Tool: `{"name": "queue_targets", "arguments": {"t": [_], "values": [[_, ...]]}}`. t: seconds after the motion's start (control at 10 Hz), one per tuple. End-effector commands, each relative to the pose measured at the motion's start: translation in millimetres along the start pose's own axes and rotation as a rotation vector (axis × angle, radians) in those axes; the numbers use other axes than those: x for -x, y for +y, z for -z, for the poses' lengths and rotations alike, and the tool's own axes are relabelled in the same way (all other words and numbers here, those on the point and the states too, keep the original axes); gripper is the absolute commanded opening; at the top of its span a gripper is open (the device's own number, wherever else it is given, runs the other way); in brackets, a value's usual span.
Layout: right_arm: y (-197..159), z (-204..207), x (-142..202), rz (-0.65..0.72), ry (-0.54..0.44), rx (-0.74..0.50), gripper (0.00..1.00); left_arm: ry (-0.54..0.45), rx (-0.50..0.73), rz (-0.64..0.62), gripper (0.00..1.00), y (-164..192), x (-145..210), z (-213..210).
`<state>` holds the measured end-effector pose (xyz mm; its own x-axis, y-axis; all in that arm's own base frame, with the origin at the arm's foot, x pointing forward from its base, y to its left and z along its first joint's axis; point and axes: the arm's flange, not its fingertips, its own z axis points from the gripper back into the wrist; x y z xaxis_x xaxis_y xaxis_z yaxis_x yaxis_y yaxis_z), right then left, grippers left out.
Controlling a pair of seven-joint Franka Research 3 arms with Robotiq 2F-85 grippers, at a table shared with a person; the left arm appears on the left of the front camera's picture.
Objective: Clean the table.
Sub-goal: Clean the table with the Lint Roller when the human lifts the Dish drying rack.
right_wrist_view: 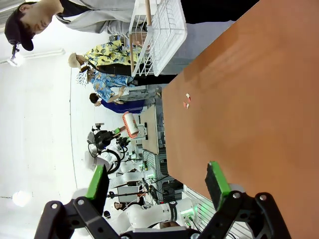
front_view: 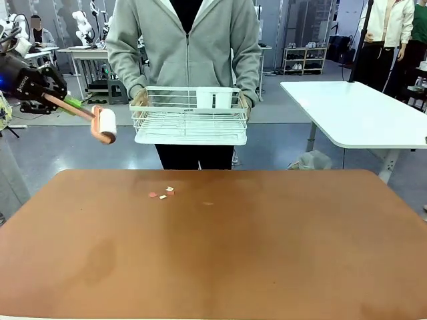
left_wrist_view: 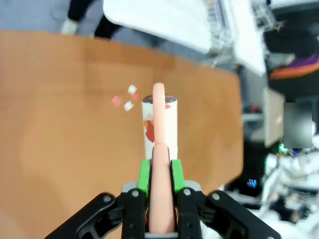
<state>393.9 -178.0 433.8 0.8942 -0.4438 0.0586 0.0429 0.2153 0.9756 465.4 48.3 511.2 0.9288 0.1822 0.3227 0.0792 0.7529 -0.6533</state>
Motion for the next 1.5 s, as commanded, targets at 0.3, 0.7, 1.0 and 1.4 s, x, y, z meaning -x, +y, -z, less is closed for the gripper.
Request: {"name": "queue_targets", "arguments": {"t": [0.3,0.7,1.0,1.4], "values": [[2.6,0.5,3.6,0.0,-0.005,-0.008,1.0,0.248,-0.039,0.237,0.21,14.2,-32.0,63.0],[2.6,0.5,3.6,0.0,-0.005,-0.008,1.0,0.313,-0.074,0.248,0.21,19.8,-30.0,72.4],[2.6,0.5,3.6,0.0,-0.005,-0.008,1.0,0.243,-0.084,0.226,0.21,23.5,-31.8,82.5],[2.6,0.5,3.6,0.0,-0.005,-0.008,1.0,0.212,-0.145,0.142,0.21,53.4,-38.5,140.6]]}}
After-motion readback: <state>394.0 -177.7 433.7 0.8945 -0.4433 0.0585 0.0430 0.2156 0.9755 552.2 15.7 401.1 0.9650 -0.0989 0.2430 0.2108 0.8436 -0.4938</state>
